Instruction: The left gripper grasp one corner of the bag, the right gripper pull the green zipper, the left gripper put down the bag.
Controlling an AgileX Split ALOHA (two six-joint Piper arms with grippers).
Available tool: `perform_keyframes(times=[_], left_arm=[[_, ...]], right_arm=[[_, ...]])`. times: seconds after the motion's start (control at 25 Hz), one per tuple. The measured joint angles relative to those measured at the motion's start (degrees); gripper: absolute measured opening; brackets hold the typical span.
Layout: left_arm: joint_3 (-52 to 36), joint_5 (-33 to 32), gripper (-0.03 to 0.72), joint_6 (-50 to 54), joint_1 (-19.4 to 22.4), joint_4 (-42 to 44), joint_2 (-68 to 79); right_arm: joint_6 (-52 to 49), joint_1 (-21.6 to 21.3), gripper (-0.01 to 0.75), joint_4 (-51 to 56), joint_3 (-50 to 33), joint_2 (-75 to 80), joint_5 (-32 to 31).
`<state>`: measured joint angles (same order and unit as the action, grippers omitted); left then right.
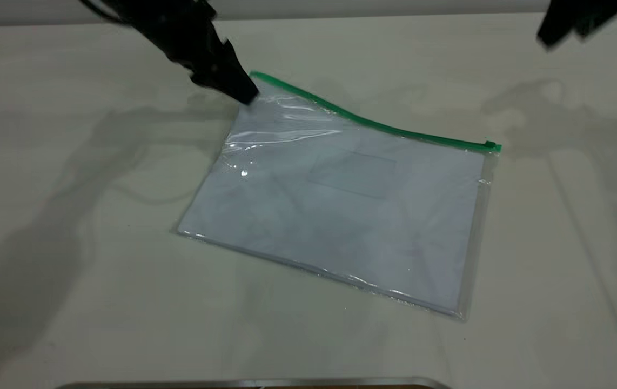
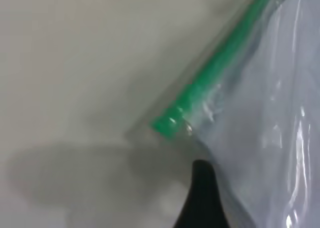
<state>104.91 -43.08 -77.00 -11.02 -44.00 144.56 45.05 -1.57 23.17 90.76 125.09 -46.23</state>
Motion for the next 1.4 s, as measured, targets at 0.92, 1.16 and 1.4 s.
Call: perform_keyframes(times=[0.92, 1.16, 1.4], left_arm=[[0.00, -23.80, 0.588, 49.14, 0.02, 38.20, -47.33], [0.00, -23.80, 0.588, 54.44, 0.02, 39.12, -53.76], [-0.22, -23.80, 0.588, 64.31, 0.02, 39.38, -58.71]], right_arm=[[-12.75, 0.00, 0.588, -0.45, 3.05, -50.02, -24.38], [-15.17, 0.00, 0.588, -0.47, 3.11, -59.06, -24.54], [-17.23, 0.00, 0.588, -0.18, -5.71, -70.87, -24.54]])
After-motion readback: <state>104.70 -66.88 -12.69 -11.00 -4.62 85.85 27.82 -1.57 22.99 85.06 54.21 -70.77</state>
